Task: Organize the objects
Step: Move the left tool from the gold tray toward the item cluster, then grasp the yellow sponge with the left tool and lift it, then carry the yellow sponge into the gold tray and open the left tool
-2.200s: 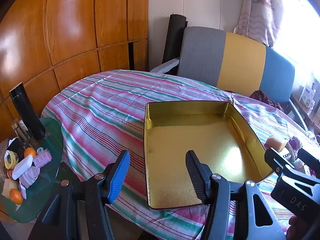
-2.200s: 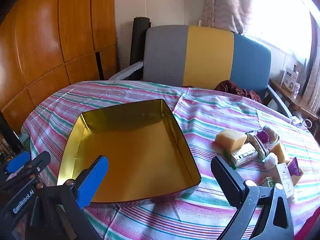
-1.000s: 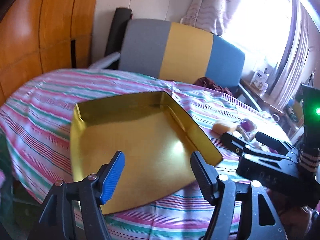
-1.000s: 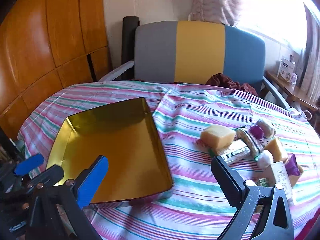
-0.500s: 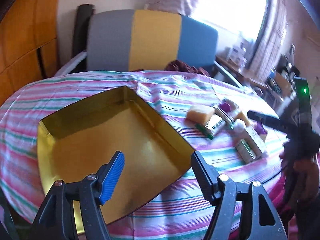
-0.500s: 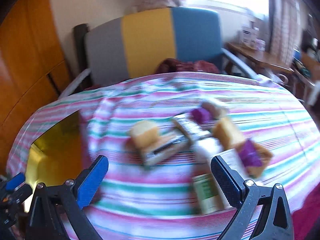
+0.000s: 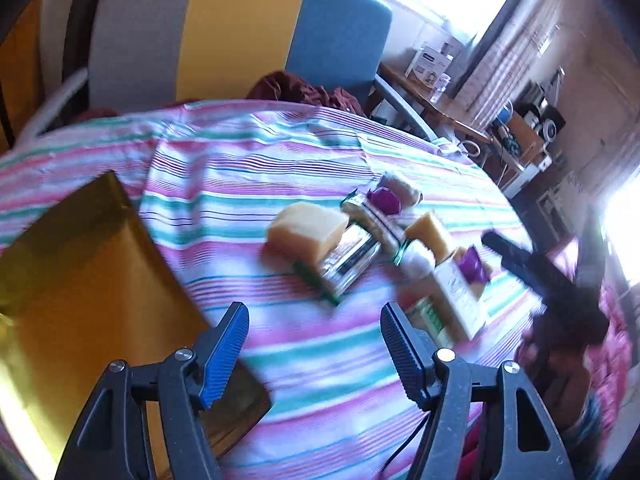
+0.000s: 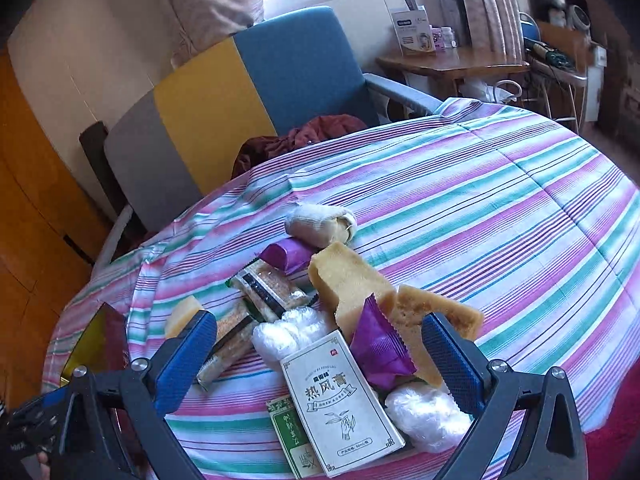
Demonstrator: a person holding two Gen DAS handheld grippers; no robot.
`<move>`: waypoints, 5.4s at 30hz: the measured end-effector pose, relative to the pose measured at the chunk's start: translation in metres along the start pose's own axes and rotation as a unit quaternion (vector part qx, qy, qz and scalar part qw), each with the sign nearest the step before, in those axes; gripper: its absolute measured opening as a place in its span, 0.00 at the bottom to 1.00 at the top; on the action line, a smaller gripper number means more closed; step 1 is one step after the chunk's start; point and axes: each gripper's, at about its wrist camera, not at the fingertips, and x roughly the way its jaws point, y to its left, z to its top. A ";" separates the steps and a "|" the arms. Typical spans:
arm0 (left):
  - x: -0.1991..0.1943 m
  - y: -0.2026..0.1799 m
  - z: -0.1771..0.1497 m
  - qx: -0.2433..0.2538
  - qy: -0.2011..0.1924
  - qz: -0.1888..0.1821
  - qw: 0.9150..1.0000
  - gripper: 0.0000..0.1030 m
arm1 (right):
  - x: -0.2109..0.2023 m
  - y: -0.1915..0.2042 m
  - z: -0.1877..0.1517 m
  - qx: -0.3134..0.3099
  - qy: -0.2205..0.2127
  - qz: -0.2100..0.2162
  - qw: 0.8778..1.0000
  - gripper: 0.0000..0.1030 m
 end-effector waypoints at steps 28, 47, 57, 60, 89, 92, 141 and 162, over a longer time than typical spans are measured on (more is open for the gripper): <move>0.142 0.016 0.074 -0.185 0.093 0.015 0.978 0.85 | -0.006 -0.010 0.004 0.037 -0.013 0.040 0.998 1.00; 0.088 -0.008 0.035 -0.024 0.013 0.067 0.997 0.49 | 0.008 -0.021 0.005 0.059 0.018 0.044 0.997 1.00; 0.021 -0.018 -0.015 0.034 -0.045 0.063 0.996 0.49 | 0.018 0.002 -0.003 0.001 0.048 0.058 0.997 1.00; 0.001 -0.015 -0.032 0.043 -0.060 0.063 0.995 0.49 | 0.015 -0.007 -0.001 0.018 0.038 0.047 0.998 1.00; -0.070 0.051 -0.095 -0.019 -0.101 0.046 0.994 0.50 | 0.023 -0.069 -0.025 0.017 0.201 -0.114 0.973 0.51; -0.073 0.055 -0.097 -0.025 -0.103 0.045 0.993 0.50 | 0.040 -0.064 -0.029 0.006 0.240 -0.083 0.967 0.52; -0.063 0.287 -0.039 -0.167 -0.071 0.317 0.931 0.63 | 0.049 -0.038 -0.058 -0.081 0.254 -0.089 0.960 0.34; -0.138 0.249 -0.112 -0.206 -0.138 0.270 0.930 0.64 | -0.022 -0.009 -0.048 -0.104 0.126 -0.108 0.981 0.34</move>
